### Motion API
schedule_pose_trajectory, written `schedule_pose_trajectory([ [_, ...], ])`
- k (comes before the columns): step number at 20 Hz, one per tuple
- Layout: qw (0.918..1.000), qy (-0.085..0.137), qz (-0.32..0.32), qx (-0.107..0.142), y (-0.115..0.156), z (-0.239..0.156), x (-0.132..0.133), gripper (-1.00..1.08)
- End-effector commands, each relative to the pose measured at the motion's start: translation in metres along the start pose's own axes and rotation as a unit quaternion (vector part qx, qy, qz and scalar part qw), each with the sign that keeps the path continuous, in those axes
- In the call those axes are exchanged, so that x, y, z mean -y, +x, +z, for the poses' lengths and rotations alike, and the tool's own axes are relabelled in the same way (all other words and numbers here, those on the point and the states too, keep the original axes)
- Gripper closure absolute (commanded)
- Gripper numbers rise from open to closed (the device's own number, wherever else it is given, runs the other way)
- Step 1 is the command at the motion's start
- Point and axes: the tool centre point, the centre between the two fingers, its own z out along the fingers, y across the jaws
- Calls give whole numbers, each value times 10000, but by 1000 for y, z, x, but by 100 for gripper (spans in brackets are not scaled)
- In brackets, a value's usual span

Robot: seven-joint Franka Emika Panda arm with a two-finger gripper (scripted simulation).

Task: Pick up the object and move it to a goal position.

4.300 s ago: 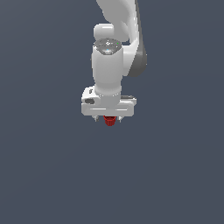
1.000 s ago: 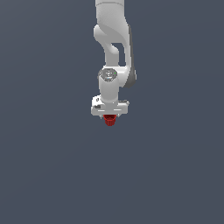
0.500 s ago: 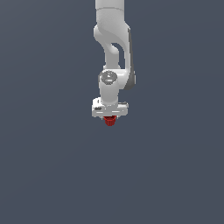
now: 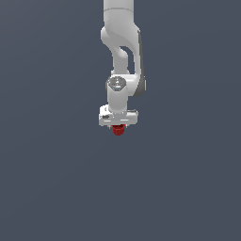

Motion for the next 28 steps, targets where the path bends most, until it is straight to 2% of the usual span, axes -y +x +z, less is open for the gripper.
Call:
schedule_pose_trajectory([
  [1,10000,1,-5,-4,1,-1,4,108],
  [9,10000,1,-5,-4,7,-14,46,108],
  [21,10000,-2,-6,-5,25,-51,168,108],
  [28,10000,-2,-6,-5,34,-64,212,108],
])
